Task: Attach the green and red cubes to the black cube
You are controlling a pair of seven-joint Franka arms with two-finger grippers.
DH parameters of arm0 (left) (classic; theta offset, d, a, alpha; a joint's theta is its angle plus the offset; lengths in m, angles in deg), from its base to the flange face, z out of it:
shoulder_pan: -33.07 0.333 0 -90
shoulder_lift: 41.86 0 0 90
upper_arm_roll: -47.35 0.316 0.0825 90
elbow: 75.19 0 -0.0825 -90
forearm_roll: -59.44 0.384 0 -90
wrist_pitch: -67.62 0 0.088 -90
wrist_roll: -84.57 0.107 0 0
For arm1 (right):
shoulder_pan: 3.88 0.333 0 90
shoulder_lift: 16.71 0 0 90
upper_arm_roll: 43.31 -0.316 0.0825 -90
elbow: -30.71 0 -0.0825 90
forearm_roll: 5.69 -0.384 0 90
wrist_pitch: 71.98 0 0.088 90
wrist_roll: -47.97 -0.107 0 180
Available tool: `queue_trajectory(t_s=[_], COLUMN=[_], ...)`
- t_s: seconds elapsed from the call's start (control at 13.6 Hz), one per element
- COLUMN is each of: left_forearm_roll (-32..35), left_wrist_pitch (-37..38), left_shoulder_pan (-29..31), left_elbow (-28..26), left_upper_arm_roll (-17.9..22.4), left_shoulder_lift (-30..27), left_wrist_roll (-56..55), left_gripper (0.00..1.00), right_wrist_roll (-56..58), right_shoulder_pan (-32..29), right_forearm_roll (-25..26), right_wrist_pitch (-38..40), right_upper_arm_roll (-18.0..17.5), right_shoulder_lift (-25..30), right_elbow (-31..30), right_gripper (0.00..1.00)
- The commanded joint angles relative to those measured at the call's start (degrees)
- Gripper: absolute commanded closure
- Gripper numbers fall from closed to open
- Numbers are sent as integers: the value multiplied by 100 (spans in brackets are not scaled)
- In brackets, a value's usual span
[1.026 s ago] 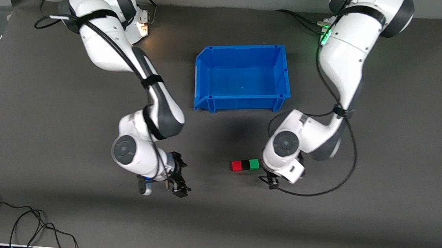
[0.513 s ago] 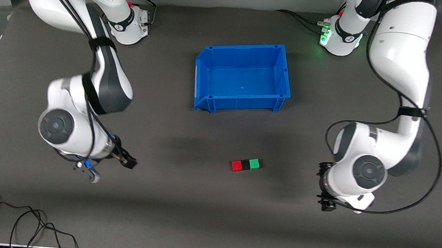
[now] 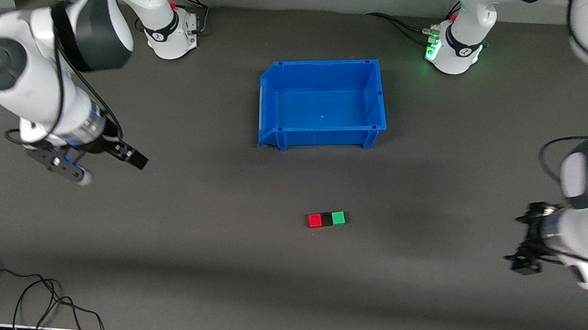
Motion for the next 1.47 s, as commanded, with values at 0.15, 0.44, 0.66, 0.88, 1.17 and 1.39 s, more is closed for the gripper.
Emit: queue_trajectory(t_s=[0.15,0.44,0.66,0.88,1.17,1.39], left_forearm_roll=[-25,-42,-218,-551,-561,-526], left_wrist_pitch=[865,1691,1931,1939,1930,1904], left_shoulder_pan=[562,791,914,871,721,651], left_elbow=[-94,238,495,504,468,442], left_upper_arm_roll=[-53,-62,-71,-115,-97,-97], left_shoulder_lift=[-664,-946,-955,-1033,-1219,-1227], left_wrist_roll=[2064,3103,3368,3709,4544,5142], left_gripper=[0,0,0,0,0,0], right_wrist_roll=[1663,2537,2528,2519,2484,2519], right_shoulder_pan=[-651,-1003,-1188,-1197,-1180,-1109], right_forearm_roll=[48,-128,-154,-154,-154,-163], right_wrist_pitch=[321,665,700,796,797,788], right_upper_arm_roll=[-55,-99,-213,-249,-266,-266], right_shoulder_lift=[724,733,759,602,575,592], right_elbow=[-418,-278,-234,55,161,152], right_gripper=[0,0,0,0,0,0])
